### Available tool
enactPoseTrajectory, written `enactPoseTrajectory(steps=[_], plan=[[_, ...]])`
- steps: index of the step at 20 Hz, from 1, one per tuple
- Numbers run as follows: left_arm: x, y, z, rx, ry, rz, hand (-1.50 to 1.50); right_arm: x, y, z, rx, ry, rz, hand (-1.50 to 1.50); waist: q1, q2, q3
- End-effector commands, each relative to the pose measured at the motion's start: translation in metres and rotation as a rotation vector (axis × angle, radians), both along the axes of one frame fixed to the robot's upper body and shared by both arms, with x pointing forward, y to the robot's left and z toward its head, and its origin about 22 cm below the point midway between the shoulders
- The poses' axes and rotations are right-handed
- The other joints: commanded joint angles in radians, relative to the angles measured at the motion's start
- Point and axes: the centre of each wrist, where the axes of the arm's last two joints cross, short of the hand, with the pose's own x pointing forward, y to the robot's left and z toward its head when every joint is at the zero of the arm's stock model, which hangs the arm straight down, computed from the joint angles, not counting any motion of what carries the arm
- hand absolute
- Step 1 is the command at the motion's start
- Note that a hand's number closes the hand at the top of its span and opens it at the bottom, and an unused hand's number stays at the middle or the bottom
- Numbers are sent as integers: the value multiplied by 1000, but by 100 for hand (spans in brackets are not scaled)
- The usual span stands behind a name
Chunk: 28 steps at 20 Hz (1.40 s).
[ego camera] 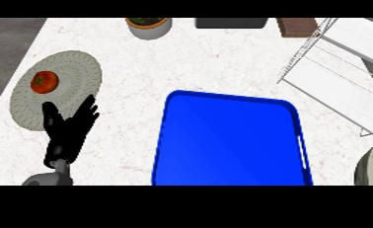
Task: Pick the cupcake from the tray and place it in the tiered shelf
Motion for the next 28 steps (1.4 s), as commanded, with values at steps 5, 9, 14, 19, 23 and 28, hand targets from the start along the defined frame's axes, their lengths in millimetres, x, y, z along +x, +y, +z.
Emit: enactPoseTrajectory(steps=[5,9,14,19,23,28], plan=[[-6,-7,-7,8,-6,-22,0,42,-38,-16,1,152,6,150,11,4,0],[-5,13,8,-3,3,-6,0,35,-69,-16,-12,165,12,150,8,2,1],[-3,-4,-1,15,-8,-6,0,50,-108,-48,-19,141,-16,150,8,5,1],[12,2,-2,-3,-15,-21,0,66,-115,-46,-39,160,-1,150,5,5,0],[1,1,0,2,3,-22,0,71,-103,-64,-50,115,3,150,4,2,0],[13,7,9,-1,1,-5,0,77,-110,-61,-42,116,53,150,3,2,0]])
